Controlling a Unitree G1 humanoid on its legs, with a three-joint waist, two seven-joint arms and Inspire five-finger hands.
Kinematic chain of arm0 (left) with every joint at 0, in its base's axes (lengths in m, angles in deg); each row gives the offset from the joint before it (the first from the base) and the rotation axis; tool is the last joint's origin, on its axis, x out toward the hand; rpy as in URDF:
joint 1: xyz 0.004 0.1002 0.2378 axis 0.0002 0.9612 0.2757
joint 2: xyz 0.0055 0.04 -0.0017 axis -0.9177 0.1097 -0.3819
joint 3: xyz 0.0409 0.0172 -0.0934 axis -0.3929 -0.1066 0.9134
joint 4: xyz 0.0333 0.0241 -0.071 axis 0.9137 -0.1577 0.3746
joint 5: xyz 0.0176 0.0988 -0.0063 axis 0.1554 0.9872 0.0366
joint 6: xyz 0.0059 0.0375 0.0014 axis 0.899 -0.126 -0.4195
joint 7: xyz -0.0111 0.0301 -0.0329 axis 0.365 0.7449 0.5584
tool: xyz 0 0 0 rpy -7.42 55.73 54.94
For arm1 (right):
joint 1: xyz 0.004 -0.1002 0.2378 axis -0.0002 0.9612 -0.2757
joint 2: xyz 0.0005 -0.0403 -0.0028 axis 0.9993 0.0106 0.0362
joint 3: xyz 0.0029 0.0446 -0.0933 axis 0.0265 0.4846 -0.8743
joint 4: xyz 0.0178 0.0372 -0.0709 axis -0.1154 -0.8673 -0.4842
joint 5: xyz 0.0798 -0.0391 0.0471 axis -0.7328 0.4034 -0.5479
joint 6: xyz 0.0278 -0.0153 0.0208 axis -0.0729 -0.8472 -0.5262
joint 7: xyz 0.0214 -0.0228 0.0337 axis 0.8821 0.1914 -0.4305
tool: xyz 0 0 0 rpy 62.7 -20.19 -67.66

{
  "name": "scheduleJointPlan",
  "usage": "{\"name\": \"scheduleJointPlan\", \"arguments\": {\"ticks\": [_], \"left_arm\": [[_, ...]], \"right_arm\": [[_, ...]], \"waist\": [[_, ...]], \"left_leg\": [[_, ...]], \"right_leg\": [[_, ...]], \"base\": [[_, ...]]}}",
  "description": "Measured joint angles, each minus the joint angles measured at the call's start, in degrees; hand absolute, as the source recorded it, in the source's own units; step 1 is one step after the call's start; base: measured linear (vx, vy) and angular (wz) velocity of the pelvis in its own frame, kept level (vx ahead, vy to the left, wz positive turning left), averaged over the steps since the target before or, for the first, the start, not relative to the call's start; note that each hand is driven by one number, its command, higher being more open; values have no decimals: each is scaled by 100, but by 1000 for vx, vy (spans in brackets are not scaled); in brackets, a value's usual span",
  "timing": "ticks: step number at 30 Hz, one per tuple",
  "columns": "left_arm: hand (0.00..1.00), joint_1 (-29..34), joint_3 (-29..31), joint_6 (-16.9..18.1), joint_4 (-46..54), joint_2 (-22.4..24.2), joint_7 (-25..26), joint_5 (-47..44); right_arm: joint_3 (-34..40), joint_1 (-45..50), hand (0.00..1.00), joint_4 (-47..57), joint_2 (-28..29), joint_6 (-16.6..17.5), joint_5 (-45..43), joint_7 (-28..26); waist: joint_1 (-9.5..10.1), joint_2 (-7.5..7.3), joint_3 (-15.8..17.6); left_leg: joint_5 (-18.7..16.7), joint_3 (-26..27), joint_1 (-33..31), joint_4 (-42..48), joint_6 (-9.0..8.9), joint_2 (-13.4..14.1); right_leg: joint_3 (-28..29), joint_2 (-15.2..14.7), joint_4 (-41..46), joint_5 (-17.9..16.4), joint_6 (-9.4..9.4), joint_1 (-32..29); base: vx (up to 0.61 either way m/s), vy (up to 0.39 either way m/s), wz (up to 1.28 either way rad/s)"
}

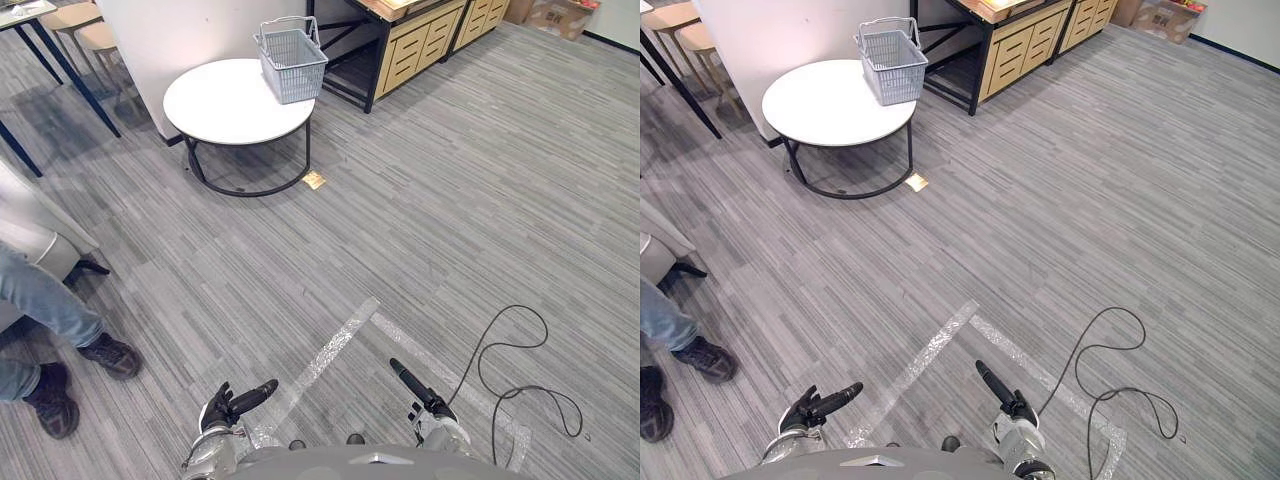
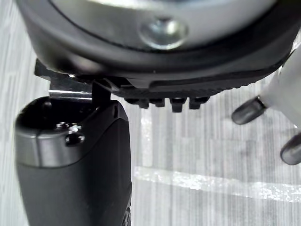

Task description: Pick vegetable in the basket

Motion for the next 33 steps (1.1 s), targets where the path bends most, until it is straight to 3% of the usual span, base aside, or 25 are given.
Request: {"name": "scheduleJointPlan", "arguments": {"ticks": [7, 33], "left_arm": [[100, 105, 59, -3, -158, 17, 8, -97], [100, 105, -11, 113, -183, 23, 1, 116]], "right_arm": [[14, 69, 100, 6, -19, 7, 7, 50], [-170, 250, 100, 51, -78, 114, 43, 75]], "waist": [[-1, -4, -1], [9, 1, -7]], "left_leg": [[-54, 48, 143, 14, -79, -4], [-159, 170, 146, 125, -30, -8]], "right_leg": [[-69, -7, 13, 0, -3, 126], [-142, -5, 20, -77, -128, 151]], "base": [[-15, -33, -2], [-38, -64, -1]]}}
